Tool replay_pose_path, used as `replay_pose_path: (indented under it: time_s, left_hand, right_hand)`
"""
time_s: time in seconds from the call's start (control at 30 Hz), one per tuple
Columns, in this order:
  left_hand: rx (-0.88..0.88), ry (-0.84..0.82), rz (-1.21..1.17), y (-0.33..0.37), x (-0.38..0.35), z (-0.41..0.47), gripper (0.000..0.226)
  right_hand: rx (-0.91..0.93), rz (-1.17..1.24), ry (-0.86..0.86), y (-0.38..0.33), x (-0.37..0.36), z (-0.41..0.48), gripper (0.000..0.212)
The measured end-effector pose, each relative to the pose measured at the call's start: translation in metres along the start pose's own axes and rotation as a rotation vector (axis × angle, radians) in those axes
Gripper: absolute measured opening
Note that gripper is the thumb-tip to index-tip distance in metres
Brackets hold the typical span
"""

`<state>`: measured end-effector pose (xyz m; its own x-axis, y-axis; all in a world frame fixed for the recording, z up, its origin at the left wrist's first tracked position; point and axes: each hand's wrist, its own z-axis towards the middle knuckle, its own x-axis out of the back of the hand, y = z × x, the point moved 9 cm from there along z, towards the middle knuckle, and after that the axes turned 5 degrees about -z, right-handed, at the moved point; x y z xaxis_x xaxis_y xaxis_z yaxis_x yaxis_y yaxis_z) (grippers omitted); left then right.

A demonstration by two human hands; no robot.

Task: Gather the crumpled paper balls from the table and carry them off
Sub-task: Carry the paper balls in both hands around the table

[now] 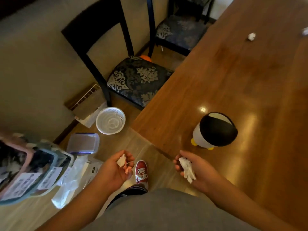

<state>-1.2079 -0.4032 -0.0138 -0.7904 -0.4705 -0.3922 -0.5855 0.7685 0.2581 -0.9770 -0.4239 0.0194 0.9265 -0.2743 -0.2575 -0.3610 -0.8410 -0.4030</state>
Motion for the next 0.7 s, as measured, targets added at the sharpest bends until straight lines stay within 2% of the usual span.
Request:
replay_pose_path:
  time_s: [0.1, 0.23, 0.37, 0.43, 0.6, 0.7]
  left_hand:
    - [0.030, -0.100, 0.113, 0.030, -0.056, 0.018, 0.029]
    - [0.069, -0.257, 0.268, 0.050, -0.135, 0.029, 0.021]
    - [0.087, -0.311, 0.319, 0.050, -0.199, 0.043, 0.030]
    - [0.090, -0.324, 0.328, 0.045, -0.228, 0.048, 0.031]
    - [0.079, -0.331, 0.274, 0.028, -0.271, 0.057, 0.033]
    - [0.072, -0.310, 0.241, 0.018, -0.271, 0.062, 0.031]
  right_hand:
    - [0.060, 0.030, -0.036, -0.028, -0.010, -0.009, 0.025]
    - [0.204, 0.141, -0.081, -0.074, -0.010, -0.029, 0.024]
    - [0.379, 0.244, -0.094, -0.128, 0.012, -0.053, 0.023]
    - [0.476, 0.229, -0.025, -0.159, 0.034, -0.064, 0.024]
    - [0.680, 0.112, 0.292, -0.236, 0.098, -0.087, 0.019]
    - [0.925, -0.049, 0.446, -0.280, 0.118, -0.107, 0.023]
